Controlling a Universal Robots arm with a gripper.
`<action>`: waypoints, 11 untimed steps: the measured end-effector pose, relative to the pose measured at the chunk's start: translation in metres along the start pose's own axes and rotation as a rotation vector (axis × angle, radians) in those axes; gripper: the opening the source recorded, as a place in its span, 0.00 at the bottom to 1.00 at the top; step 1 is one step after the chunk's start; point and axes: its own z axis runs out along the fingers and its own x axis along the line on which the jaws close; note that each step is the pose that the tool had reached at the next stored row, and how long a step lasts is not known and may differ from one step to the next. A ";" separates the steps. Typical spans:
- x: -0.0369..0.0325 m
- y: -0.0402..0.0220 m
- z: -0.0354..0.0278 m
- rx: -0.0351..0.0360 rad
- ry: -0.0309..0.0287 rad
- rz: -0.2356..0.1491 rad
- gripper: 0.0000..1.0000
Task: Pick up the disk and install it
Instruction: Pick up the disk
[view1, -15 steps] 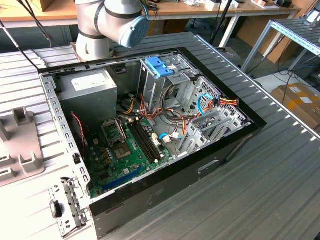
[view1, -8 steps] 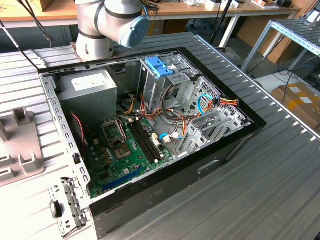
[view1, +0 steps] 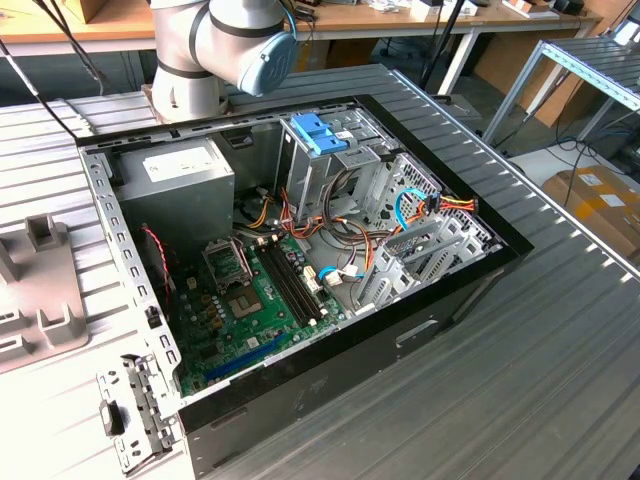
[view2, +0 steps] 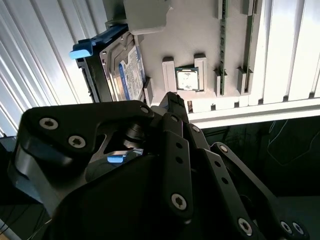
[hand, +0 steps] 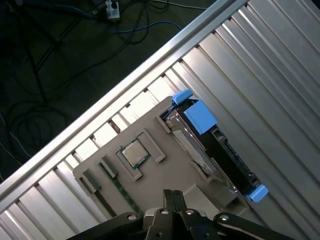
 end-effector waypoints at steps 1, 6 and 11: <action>0.0000 0.0000 0.0000 -0.0001 0.0002 -0.006 0.11; 0.0000 0.0000 0.0000 -0.0011 0.0020 -0.043 0.11; 0.0000 0.0000 0.0000 -0.0018 0.0032 -0.071 0.11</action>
